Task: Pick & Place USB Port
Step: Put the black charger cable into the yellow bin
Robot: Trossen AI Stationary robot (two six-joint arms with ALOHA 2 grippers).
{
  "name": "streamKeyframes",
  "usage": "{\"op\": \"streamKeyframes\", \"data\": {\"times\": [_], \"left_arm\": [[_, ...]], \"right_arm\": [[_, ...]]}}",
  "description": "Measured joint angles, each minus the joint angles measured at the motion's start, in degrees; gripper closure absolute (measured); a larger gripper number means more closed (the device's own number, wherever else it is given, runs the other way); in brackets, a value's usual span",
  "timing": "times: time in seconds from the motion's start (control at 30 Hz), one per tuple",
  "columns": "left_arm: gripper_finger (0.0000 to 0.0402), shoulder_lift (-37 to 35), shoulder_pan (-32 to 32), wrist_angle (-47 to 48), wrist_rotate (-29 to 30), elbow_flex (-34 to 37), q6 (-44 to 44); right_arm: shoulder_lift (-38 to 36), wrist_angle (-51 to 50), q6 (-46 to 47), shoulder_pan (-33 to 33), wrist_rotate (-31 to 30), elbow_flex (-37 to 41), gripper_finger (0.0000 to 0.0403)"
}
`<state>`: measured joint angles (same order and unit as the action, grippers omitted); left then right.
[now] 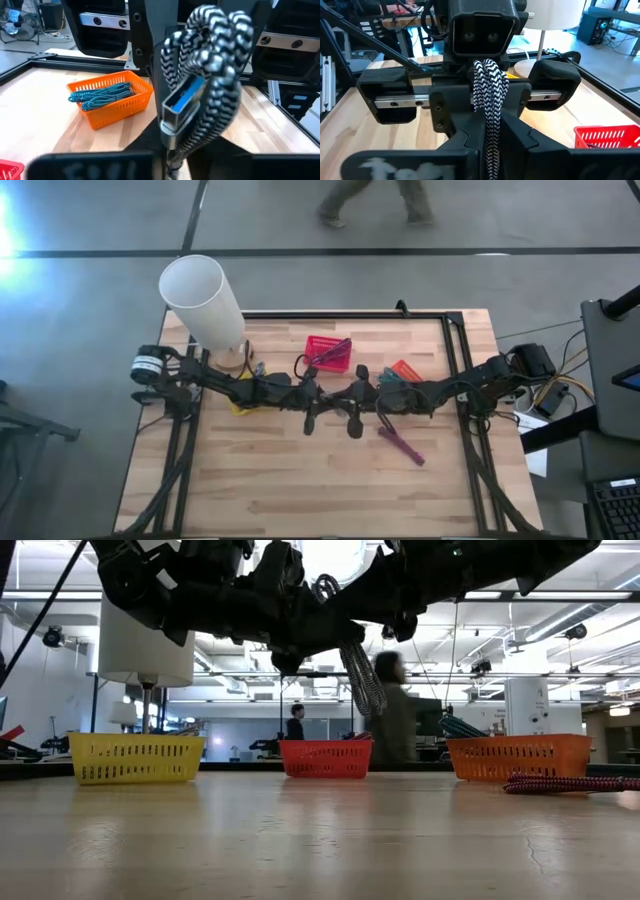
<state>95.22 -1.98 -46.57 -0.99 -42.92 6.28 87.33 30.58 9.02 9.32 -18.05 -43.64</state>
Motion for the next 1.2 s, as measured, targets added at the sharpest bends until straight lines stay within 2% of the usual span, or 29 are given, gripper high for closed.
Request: {"op": "streamKeyframes", "data": {"times": [0.07,0.13,0.33,0.6,0.73,0.93,1.03,1.2], "left_arm": [[0.0381,0.00,0.00,0.22,0.00,0.00,-0.16],[0.0390,0.00,0.00,0.64,-0.01,0.02,-0.35],[0.0374,0.00,0.00,3.06,1.91,0.06,-0.37],[0.0391,-1.51,0.00,12.30,2.64,0.04,0.52],[0.0378,-6.21,0.46,21.29,2.62,-0.02,1.14],[0.0380,-17.35,1.23,43.02,3.29,-1.43,2.31],[0.0387,-23.31,1.23,54.83,8.73,-2.57,4.37],[0.0383,-32.06,1.27,71.82,21.73,-4.98,9.20]], "right_arm": [[0.00,-0.17,-0.03,0.00,-0.09,0.00,0.0354],[0.00,-0.40,-0.57,0.00,-0.08,0.00,0.0345],[-0.02,-2.39,-1.70,0.04,0.07,-0.02,0.0306],[-0.02,-11.47,4.49,0.16,0.11,-0.02,0.0254],[-0.02,-13.35,5.76,0.33,0.12,-0.02,0.0238],[-0.02,-13.44,6.30,0.28,0.10,-0.02,0.0225],[0.01,-13.91,7.30,0.31,0.12,-0.02,0.0224],[0.04,-14.14,7.50,0.31,0.12,0.00,0.0228]]}}
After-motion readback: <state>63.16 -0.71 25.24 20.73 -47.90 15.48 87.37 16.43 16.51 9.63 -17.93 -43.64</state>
